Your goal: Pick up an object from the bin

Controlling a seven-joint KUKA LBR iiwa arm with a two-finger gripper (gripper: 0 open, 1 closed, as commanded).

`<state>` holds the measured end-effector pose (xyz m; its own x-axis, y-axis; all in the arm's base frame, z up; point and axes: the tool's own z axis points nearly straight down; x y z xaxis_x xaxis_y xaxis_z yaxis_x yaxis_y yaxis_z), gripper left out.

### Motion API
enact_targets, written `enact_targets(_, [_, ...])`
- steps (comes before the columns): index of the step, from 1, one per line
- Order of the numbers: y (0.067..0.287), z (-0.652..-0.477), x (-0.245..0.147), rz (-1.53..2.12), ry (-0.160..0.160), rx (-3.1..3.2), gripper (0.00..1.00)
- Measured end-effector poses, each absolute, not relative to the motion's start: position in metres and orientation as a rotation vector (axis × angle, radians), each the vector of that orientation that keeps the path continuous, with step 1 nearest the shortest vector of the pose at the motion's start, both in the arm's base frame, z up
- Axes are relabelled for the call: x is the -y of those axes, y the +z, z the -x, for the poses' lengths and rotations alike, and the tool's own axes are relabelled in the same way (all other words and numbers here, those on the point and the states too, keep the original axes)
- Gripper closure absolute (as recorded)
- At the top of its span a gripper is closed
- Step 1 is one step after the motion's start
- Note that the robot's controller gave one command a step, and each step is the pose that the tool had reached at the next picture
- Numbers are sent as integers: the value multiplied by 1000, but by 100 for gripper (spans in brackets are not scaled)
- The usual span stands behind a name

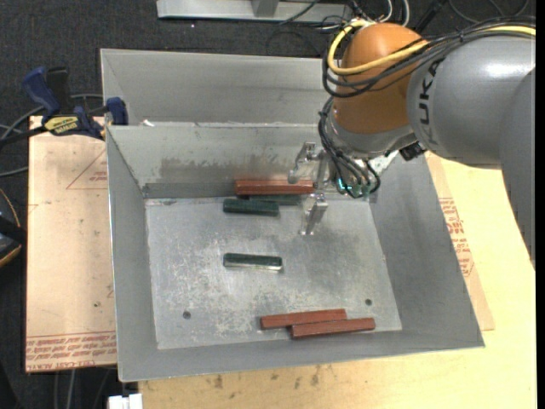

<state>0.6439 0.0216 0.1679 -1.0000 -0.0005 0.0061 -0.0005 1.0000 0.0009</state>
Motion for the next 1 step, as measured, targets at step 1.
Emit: enact_targets(1, [173, -646, -22, 0, -2, 3143, 0])
